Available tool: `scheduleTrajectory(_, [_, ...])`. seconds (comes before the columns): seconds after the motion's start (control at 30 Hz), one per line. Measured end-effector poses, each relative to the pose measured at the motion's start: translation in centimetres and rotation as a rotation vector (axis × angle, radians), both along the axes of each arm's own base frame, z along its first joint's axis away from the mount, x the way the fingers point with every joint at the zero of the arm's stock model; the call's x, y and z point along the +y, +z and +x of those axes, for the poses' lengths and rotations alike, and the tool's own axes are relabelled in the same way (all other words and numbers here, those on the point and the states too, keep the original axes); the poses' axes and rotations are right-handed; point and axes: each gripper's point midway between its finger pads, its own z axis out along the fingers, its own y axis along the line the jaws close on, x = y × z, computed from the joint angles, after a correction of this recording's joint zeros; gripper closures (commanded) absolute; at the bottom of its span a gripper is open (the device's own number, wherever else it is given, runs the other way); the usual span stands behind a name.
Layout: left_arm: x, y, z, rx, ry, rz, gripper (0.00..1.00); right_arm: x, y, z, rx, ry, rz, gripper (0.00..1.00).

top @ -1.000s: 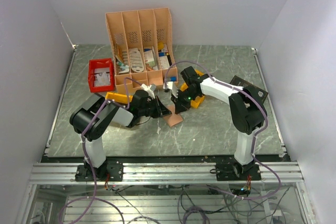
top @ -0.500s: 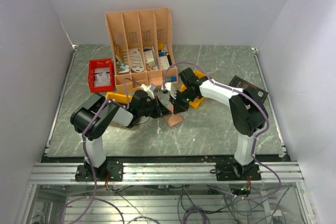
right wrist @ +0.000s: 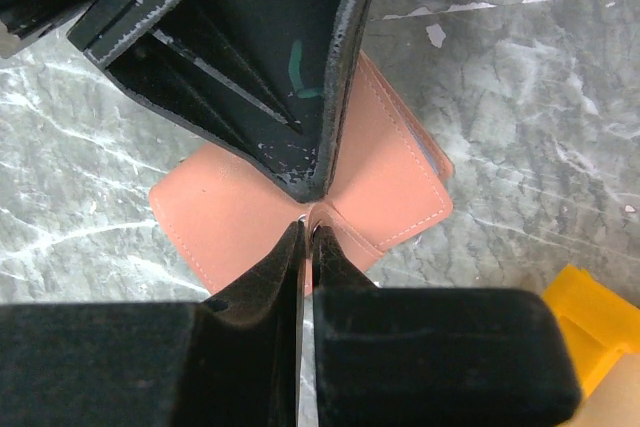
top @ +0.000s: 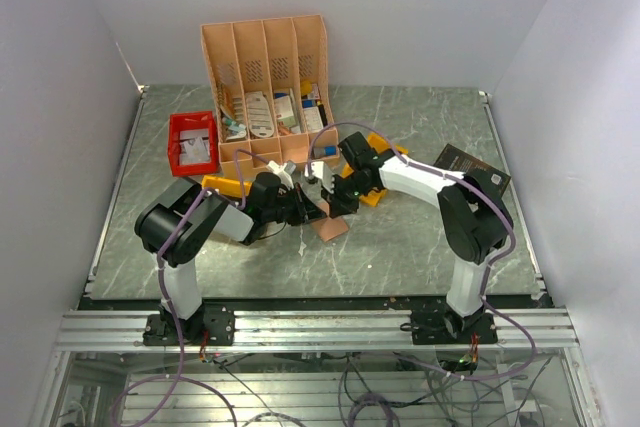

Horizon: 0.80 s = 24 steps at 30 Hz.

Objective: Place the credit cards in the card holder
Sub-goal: Close the card holder at the center of the board.

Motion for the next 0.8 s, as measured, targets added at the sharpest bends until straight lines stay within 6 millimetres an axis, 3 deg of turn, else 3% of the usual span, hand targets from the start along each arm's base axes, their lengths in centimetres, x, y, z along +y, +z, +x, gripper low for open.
scheduleTrajectory(0.8, [0.6, 0.0, -0.2, 0.017, 0.002, -0.021, 0.93, 0.3, -1.3, -1.4, -0.386, 0.13, -0.191, 1.0])
